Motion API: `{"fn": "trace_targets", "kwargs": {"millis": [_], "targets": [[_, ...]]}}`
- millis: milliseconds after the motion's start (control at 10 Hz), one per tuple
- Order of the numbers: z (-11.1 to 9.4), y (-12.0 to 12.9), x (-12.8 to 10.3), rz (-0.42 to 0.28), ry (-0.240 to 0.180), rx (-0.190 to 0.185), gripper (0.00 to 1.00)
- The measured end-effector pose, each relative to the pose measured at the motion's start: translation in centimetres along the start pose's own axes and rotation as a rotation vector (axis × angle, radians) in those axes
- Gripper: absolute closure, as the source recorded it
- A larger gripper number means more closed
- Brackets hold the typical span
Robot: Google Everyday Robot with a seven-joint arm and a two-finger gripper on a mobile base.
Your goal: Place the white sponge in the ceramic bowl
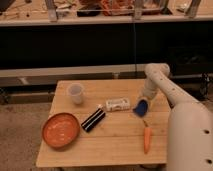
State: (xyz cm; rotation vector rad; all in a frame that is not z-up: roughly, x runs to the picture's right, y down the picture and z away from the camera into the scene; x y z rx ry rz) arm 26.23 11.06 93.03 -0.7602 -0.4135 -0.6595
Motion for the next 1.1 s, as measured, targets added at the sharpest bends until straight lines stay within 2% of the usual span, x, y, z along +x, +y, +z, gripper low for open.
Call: {"fn": "trace_targets", "kwargs": {"millis": [200,300,500,700,800,1100], "targets": [[-0.06,0.06,0.15,-0.007,0.003,-0.002,0.86],[-0.19,0.02,0.1,-0.009,0.005,-0.003,0.86],[-0.4,-0.05,0.08,-0.011,0.006,-0.003,0.96],[-0.61,0.02,0.15,-0.013,0.007,-0.004,0.97],[-0.66,0.04,0.16,-0.014,0.008,-0.005,0.95],[-0.89,0.03,0.22,-0.033,0.015,-0.009,0.78]]}}
